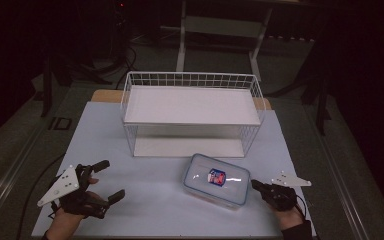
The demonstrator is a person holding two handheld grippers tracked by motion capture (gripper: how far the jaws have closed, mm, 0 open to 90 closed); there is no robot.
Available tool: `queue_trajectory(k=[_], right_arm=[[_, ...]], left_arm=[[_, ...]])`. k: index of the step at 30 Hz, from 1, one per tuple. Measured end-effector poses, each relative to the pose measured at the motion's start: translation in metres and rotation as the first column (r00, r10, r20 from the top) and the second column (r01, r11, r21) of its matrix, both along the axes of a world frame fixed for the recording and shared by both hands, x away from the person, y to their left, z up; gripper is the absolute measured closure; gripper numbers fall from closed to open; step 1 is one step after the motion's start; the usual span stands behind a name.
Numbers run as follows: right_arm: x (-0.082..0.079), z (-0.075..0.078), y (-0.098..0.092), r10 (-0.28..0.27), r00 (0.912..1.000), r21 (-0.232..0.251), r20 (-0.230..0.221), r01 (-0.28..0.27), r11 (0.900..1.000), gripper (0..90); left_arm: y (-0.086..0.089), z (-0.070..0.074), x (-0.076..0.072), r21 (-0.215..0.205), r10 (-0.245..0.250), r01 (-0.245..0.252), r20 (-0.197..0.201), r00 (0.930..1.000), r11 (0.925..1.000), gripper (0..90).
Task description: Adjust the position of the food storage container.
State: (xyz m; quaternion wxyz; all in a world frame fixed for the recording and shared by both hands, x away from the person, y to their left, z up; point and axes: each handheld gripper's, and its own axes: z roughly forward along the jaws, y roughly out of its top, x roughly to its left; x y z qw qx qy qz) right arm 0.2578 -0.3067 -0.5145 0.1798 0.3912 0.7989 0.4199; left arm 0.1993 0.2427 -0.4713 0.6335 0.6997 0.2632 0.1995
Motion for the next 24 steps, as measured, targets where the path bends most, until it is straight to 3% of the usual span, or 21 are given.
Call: queue_trajectory(k=[8,17,24], right_arm=[[0.018,0.004,0.021,0.04,0.9992,0.007,0.008,-0.04,0.999,90.0],[0.008,-0.003,0.017,0.042,0.9989,0.009,-0.018,-0.042,0.999,90.0],[0.012,-0.006,0.024,0.061,0.9976,0.001,-0.033,-0.061,0.998,90.0]], left_arm=[[0.0,-0.001,0.0,0.003,-0.002,0.002,0.0,1.0,1.0,0.0],[0.0,-0.001,0.0,0.006,-0.003,0.003,0.001,1.0,1.0,0.0],[-0.001,-0.001,0.0,0.007,-0.004,0.004,0.001,1.0,1.0,0.0]])
